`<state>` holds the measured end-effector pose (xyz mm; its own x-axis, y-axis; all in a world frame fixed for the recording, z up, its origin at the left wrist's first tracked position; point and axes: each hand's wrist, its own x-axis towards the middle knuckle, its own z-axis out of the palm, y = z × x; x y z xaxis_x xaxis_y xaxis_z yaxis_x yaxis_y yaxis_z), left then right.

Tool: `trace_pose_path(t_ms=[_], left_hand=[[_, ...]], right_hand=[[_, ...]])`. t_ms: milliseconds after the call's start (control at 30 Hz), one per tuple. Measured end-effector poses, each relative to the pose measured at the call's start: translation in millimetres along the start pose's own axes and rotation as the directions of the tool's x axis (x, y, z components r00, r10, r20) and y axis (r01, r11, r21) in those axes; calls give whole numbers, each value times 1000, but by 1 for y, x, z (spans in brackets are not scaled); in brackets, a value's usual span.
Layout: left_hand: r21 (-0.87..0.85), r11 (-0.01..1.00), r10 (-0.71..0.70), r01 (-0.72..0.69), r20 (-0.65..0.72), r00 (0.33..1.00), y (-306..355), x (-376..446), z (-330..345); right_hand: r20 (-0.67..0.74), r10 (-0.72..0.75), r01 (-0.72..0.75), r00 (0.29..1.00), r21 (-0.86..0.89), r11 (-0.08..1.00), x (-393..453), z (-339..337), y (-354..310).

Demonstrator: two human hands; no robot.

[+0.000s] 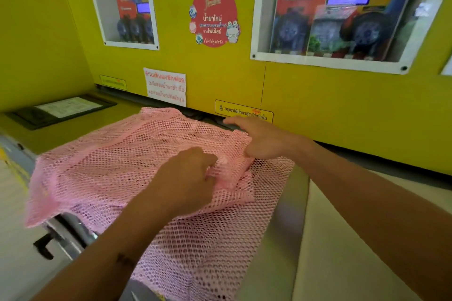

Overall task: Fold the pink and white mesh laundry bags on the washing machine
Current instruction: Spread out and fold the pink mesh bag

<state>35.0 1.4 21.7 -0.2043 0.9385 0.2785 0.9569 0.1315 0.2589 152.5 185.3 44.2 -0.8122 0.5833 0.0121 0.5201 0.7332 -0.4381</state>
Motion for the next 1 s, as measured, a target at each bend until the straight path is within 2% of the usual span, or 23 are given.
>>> trace_pose_path(t_ms=[100,167,233,300,400,500,567,667,767,833,933,1000], left_hand=[[143,987,-67,79,-92,994,7,-3,4],[170,975,-124,144,-121,985,7,-4,7],[104,976,-177,190,-120,977,8,-4,6],[7,977,-212,213,-80,974,12,-4,6],[-105,968,-227,230,39,973,22,-3,11],[21,953,-304,304,123,945,33,3,24],[50,940,-340,337,46,939,37,11,33],[-87,949,-312,303,-125,942,40,17,34],[-375,893,-345,247,-223,912,37,16,24],[-563,800,-396,207,-237,887,32,15,13],[-694,700,-434,167,-228,872,20,12,-1],[-754,639,-428,153,-183,885,12,6,-12]], right_hand=[[159,-2,19,987,-109,994,-1,8,3],[124,13,11,992,-198,980,1,16,12],[57,31,-21,998,-175,984,0,15,18],[91,54,-40,994,-146,988,-4,9,19],[134,52,-16,990,-253,967,-11,6,18],[42,8,3,999,-268,963,-9,13,26],[-45,30,-39,999,-208,977,-9,14,33],[-174,56,-74,983,-101,992,-14,8,40],[-306,70,-88,949,-45,995,-19,-4,46],[-370,65,-75,927,-14,997,-22,-10,50],[-434,46,-51,900,1,999,-23,-12,59],[-359,39,-79,932,-99,992,-23,-10,64]])
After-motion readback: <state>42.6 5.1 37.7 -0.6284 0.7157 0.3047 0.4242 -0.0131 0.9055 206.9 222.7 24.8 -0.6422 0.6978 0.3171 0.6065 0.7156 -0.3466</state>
